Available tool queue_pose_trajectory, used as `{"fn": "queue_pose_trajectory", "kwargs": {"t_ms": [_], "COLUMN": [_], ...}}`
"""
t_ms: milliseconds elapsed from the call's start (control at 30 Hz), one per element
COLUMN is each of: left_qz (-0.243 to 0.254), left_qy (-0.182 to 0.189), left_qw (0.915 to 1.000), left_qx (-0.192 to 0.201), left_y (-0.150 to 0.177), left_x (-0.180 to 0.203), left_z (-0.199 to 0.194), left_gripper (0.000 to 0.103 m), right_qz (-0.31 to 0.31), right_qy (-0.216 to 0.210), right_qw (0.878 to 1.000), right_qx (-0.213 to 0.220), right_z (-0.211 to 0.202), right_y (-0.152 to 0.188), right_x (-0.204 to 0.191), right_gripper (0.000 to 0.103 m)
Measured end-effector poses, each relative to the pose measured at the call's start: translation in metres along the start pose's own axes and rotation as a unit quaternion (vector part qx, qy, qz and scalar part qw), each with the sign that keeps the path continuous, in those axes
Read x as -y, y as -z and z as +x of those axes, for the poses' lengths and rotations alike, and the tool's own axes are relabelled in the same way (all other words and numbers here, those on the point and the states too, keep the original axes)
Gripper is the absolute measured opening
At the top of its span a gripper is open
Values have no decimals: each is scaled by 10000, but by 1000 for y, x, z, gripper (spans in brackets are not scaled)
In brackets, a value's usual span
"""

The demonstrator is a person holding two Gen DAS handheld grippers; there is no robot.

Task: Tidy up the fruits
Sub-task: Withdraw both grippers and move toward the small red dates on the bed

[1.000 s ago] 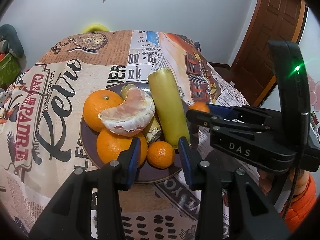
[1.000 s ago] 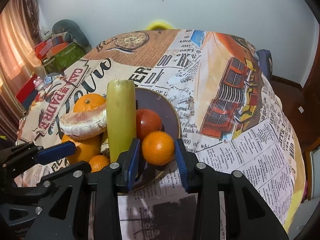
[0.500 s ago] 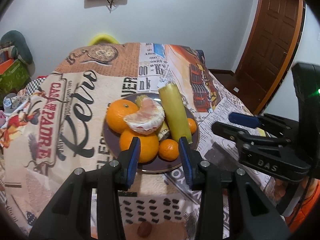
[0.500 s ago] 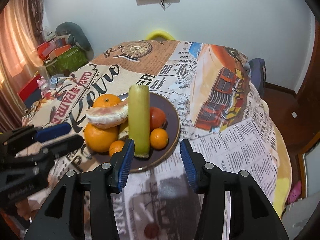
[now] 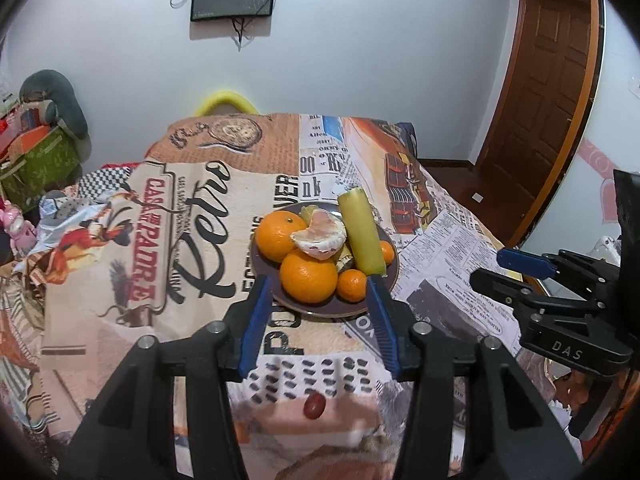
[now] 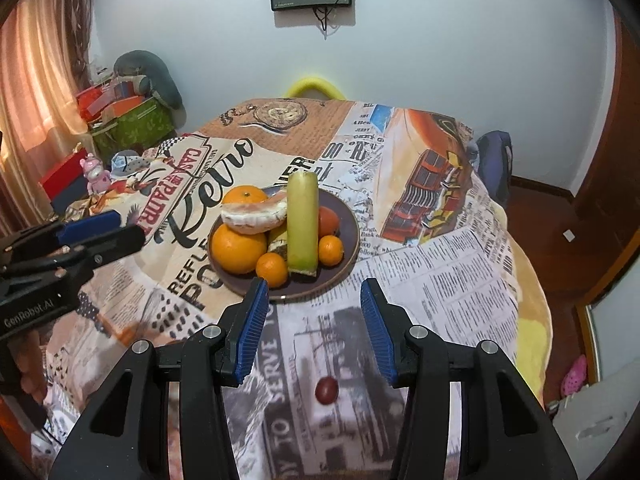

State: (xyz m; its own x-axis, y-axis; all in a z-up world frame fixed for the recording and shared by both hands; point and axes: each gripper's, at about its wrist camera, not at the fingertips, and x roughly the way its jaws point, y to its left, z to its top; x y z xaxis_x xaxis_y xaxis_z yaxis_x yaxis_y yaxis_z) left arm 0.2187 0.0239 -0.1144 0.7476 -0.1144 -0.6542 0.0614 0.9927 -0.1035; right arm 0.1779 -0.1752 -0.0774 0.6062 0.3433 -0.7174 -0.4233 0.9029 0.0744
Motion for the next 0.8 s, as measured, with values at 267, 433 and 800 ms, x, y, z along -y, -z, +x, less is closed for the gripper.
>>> {"fn": "queue_pose_trajectory", "kwargs": {"t_ms": [267, 433, 800], "left_qz": [-99, -167, 42], "left_qy": [12, 38, 59], "left_qw": [9998, 9984, 9939], "left_qx": [-187, -537, -1099], "left_y": [20, 36, 73], "left_x": [-13, -23, -19], "left_z": [-11, 1, 37], "left_gripper": [63, 63, 61], "right_qz": [78, 109, 159], "right_qy": [65, 81, 2], "right_qw": [9999, 9997, 9972], "right_qx": [-24, -221, -732], "right_z": [-14, -10, 18], "right_y": [19, 31, 57], "right_x": [-4, -3, 2], "right_gripper": [51, 51, 49]}}
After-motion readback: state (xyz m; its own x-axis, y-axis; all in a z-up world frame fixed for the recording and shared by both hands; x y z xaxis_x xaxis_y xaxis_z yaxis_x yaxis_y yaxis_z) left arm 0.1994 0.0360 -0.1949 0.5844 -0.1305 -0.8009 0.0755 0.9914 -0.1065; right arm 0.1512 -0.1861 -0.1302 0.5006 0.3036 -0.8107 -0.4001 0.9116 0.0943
